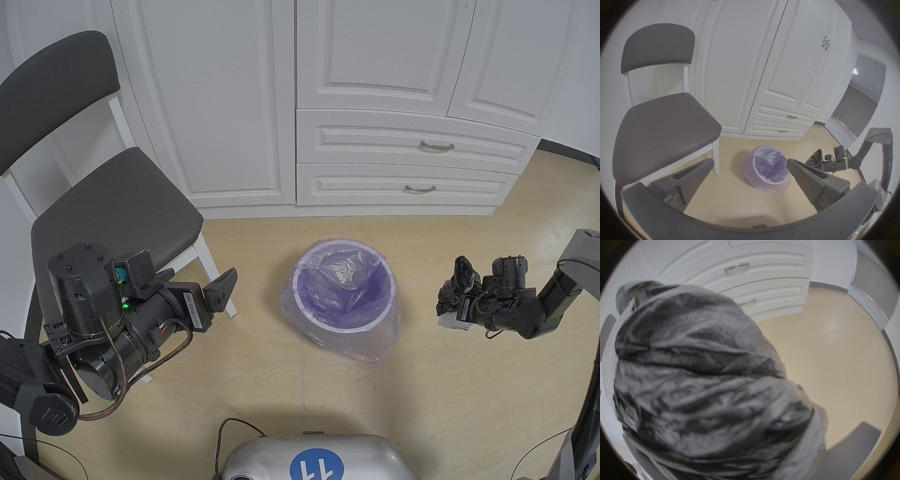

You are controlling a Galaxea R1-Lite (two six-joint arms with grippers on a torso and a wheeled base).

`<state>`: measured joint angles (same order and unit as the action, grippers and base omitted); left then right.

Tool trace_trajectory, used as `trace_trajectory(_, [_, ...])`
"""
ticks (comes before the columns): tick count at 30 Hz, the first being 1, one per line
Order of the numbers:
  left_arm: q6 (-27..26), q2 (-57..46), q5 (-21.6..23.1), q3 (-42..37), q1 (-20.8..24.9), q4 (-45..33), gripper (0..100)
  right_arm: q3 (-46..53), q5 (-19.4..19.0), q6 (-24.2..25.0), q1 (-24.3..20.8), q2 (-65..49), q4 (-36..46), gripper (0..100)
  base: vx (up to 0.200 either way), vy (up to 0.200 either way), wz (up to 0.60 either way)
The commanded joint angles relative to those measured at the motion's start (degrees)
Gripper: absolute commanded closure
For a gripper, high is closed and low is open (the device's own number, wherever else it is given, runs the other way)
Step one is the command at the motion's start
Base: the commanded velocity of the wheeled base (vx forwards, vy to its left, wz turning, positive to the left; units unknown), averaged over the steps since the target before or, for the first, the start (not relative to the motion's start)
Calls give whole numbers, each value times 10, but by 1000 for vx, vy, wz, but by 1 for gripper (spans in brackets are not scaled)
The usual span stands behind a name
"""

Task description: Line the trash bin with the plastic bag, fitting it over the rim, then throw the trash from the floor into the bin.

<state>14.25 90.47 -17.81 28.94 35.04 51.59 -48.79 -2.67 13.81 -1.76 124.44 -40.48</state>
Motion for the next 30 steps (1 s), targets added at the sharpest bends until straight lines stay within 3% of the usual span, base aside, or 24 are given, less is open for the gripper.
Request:
trace_trajectory(1, [0, -9, 0, -1, 6, -2, 0, 36, -4, -25, -17, -109, 37, 100, 0, 0, 0])
trace_trajectory(16, [0, -17, 0, -2, 10, -3, 0, 26, 1, -21, -72, -293, 193, 100, 0, 0, 0])
trace_trajectory(26, [-1, -21, 0, -2, 11, -3, 0, 31, 6, -11, -135, -379, 204, 100, 0, 0, 0])
trace_trajectory(30, [-1, -21, 0, -2, 11, -3, 0, 29, 42, 0, -175, -388, 198, 100, 0, 0, 0])
